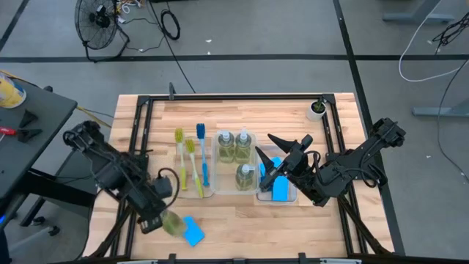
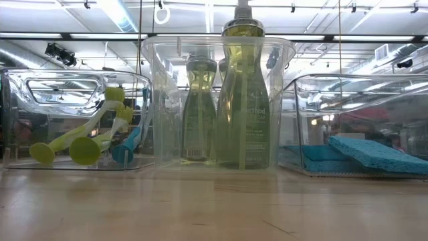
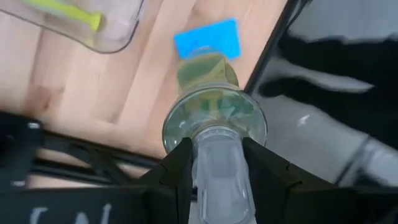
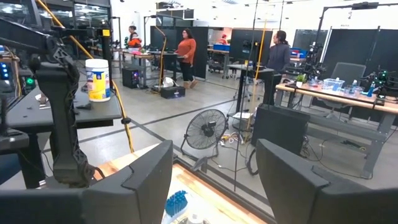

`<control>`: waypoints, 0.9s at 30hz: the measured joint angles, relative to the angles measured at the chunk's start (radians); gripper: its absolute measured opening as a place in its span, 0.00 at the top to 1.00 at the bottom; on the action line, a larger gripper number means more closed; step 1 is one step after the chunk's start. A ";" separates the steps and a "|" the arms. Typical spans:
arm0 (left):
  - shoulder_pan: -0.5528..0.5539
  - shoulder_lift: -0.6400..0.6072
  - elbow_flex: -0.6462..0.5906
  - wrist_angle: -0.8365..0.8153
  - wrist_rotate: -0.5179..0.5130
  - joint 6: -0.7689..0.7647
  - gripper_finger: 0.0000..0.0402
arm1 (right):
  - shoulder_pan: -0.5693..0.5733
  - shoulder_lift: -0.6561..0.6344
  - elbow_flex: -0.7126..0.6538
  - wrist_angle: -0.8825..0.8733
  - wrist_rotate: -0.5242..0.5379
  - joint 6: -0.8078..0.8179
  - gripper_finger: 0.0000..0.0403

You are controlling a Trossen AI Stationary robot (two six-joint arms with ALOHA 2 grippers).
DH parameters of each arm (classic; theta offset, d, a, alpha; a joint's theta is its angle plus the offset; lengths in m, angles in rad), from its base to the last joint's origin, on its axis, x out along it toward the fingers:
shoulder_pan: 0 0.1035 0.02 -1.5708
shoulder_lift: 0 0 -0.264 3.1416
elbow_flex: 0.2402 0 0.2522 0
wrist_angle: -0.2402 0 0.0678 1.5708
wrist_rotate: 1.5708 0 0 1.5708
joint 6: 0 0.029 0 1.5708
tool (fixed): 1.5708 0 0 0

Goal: Pick & Place Kitchen Sink Supplies
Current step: Put the transparent dishwashing liquid dispenser into the middle transparent bin

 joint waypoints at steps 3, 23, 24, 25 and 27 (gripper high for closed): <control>-0.038 0.006 0.000 -0.006 -0.050 0.031 0.70 | 0.000 0.000 0.000 0.000 -0.001 0.000 0.43; -0.097 0.017 0.000 -0.060 -0.081 0.396 0.70 | 0.005 0.000 0.000 0.001 -0.001 0.018 0.43; -0.097 0.025 0.000 -0.059 -0.083 0.402 0.70 | 0.005 0.000 0.000 0.001 -0.001 0.026 0.43; -0.097 0.033 0.000 -0.058 -0.086 0.410 0.70 | 0.005 0.000 0.000 0.001 -0.002 0.030 0.43; -0.097 0.054 0.000 -0.058 -0.087 0.422 0.70 | 0.005 0.000 0.000 0.001 -0.001 0.030 0.43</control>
